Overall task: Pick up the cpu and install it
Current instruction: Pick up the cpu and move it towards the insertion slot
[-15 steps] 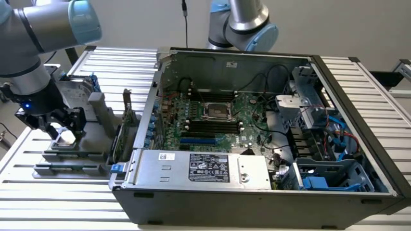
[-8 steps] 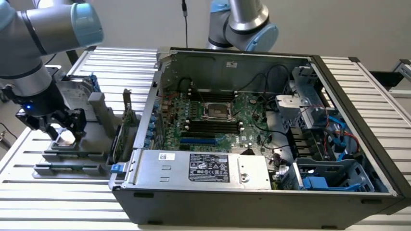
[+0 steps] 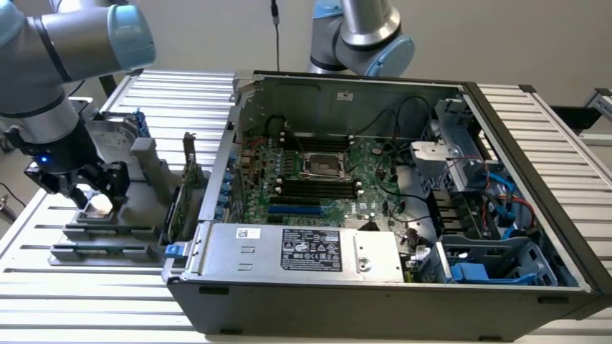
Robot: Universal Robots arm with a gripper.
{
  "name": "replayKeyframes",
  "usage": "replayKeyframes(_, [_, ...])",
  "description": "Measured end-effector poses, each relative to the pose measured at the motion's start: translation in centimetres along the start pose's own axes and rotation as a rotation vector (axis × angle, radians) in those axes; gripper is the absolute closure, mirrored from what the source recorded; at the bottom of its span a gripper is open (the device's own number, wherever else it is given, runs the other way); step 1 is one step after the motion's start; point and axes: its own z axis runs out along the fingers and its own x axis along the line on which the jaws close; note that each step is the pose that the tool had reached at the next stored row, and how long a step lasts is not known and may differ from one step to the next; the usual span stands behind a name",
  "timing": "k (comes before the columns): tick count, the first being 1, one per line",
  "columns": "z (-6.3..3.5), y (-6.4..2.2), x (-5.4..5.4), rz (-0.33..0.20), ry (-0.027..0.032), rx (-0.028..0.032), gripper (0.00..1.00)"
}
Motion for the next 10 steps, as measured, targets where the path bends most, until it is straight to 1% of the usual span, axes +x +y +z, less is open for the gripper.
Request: replayKeyframes(10, [0.02, -0.09, 0.02, 0.0, 0.0011, -0.0001, 0.35])
